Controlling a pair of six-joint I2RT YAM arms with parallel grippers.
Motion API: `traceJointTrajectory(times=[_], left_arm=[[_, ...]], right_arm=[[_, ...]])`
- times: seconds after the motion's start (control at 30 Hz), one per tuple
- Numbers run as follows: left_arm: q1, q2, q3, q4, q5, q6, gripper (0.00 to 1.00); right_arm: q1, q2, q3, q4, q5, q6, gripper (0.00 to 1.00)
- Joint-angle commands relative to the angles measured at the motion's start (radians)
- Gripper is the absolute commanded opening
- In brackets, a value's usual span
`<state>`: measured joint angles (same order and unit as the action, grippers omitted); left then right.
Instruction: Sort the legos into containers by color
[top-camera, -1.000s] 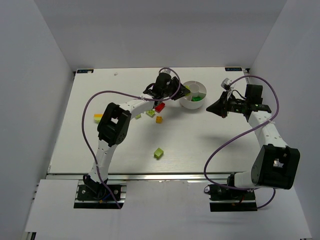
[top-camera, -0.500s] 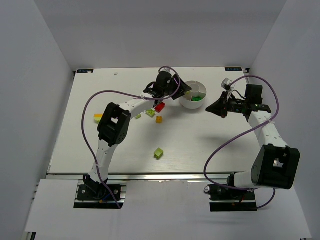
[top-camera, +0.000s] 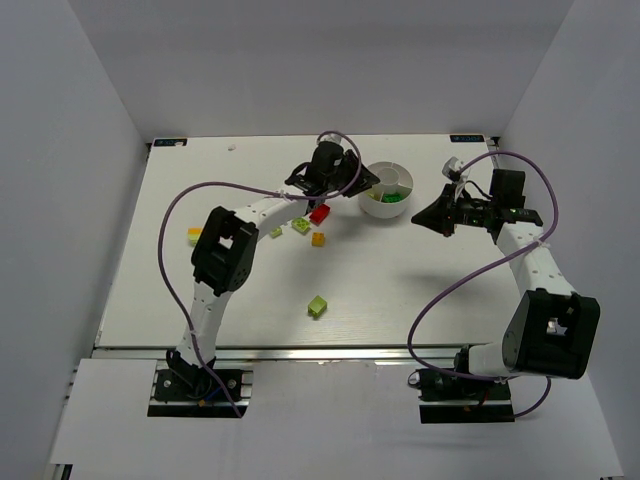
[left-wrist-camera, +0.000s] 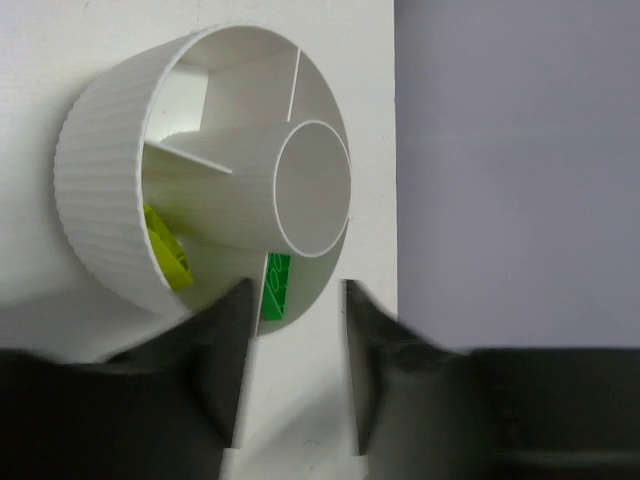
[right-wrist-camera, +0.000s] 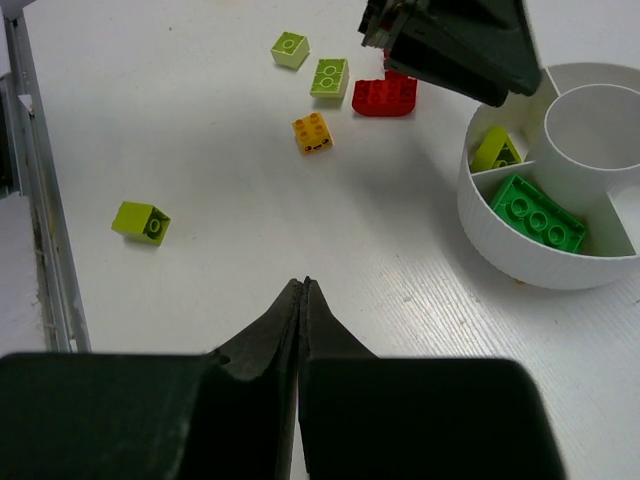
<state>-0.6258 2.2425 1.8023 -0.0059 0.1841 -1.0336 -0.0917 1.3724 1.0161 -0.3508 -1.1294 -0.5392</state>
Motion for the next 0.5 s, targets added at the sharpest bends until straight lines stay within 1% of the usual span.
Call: traceJointTrajectory(times=[0.0,0.07,0.1,0.13,0.17,0.2,0.23,0.27,0.3,0.33,0.37,0.4,0.43,0.47], left_arm=[[-0.008,-0.197,-0.052,-0.017,-0.017,0.061,0.4],[-0.008,-0.259,-0.131,-0.034,-0.04,0.131,0.25],[-0.008,-0.335,-0.168,-0.058,-0.055,0.156,0.19],[-0.008,-0.378,-0.257,-0.086,-0.092,0.206,0.09],[-0.008,-0.424,-0.306,-0.103,-0.118,0.233,0.07],[-0.005,-0.472,-0.357,-0.12,-0.144,0.251,0.05],[-0.003,-0.577,-0.412,-0.135,-0.168,0.268,0.04],[0.0,-0.633,-0.526,-0.147,-0.208,0.289,0.04],[0.012,-0.691,-0.585,-0.175,-0.265,0.293,0.05],[0.02,-0.81,-0.644,-0.19,-0.294,0.293,0.1],[0.031,-0.872,-0.7,-0.204,-0.323,0.274,0.27],[0.058,-0.933,-0.809,-0.235,-0.378,0.261,0.37],[0.072,-0.995,-0.858,-0.255,-0.403,0.232,0.48],[0.09,-1.108,-0.904,-0.299,-0.425,0.215,0.64]], right_arm=[[-0.005,-0.029,0.004,-0.025,-0.032,-0.048,0.0],[0.001,-0.024,0.015,-0.042,-0.053,-0.079,0.0],[0.007,-0.012,0.022,-0.084,-0.055,-0.126,0.06],[0.033,-0.006,0.041,-0.103,-0.034,-0.136,0.19],[0.052,0.002,0.051,-0.122,-0.009,-0.142,0.25],[0.075,0.022,0.064,-0.143,0.017,-0.163,0.29],[0.139,0.033,0.093,-0.195,0.072,-0.18,0.32],[0.17,0.043,0.105,-0.217,0.103,-0.191,0.33],[0.235,0.065,0.113,-0.226,0.135,-0.192,0.36],[0.271,0.076,0.118,-0.218,0.217,-0.165,0.39],[0.308,0.085,0.118,-0.196,0.271,-0.135,0.41],[0.346,0.109,0.116,-0.162,0.331,-0.084,0.43],[0.418,0.126,0.118,-0.131,0.477,0.017,0.44],[0.449,0.146,0.136,-0.09,0.549,0.059,0.43]])
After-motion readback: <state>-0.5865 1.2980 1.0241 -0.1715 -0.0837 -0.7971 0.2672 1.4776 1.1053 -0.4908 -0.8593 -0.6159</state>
